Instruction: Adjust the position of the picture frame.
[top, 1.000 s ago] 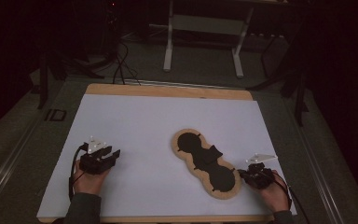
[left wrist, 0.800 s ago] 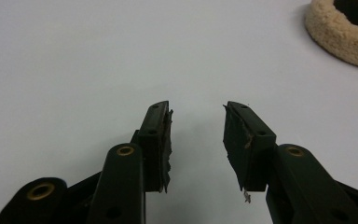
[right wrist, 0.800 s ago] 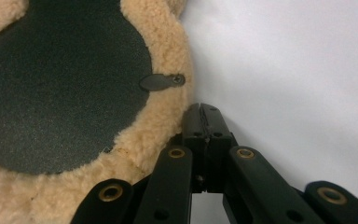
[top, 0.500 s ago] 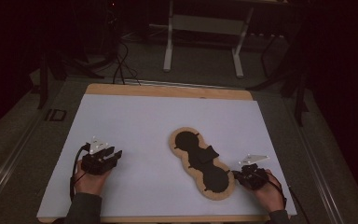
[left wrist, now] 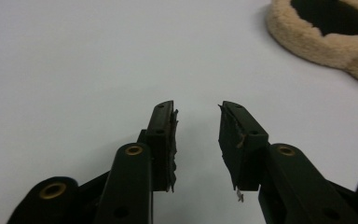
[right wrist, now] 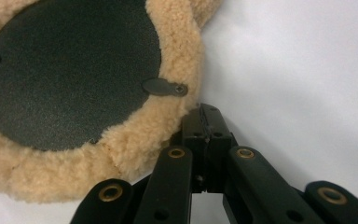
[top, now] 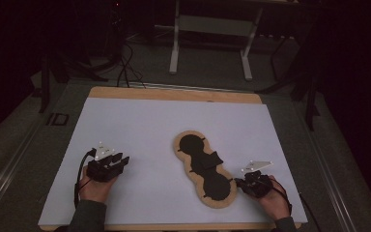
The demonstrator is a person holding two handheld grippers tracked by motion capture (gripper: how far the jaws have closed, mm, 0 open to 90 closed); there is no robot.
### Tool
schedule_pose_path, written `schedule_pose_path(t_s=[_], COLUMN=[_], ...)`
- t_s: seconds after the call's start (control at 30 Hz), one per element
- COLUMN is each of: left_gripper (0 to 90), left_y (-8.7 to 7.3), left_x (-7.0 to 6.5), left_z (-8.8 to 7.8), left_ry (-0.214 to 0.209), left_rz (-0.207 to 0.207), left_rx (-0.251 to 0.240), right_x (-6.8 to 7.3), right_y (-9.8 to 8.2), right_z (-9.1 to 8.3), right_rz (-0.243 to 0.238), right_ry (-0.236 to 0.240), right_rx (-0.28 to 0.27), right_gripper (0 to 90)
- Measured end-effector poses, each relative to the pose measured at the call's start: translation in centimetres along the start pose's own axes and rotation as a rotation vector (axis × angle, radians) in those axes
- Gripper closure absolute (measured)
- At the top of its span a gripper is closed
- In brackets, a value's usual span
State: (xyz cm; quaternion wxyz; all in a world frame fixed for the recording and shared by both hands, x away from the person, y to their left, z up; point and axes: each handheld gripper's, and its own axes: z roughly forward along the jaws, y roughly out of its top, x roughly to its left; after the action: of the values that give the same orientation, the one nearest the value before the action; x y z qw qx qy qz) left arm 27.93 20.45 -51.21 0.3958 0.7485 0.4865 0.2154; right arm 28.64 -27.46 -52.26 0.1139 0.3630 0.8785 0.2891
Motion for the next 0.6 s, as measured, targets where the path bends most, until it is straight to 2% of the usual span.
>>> schedule_pose_path(t_s=[0.23, 0.6], left_gripper=[73.2, 87.7], left_y=[0.1, 0.2], left_x=[-0.2, -0.6], left_z=[0.1, 0.3], left_ry=[-0.018, -0.035], left_rz=[0.01, 0.023], left_rx=[0.006, 0.022], right_x=[0.6, 1.6], right_y=[0.3, 0.8], right_z=[0.3, 0.8], right_rz=[-0.017, -0.041], right_ry=[0.02, 0.047], right_rx=[0.0, -0.004], right_gripper=[90.0, 90.0])
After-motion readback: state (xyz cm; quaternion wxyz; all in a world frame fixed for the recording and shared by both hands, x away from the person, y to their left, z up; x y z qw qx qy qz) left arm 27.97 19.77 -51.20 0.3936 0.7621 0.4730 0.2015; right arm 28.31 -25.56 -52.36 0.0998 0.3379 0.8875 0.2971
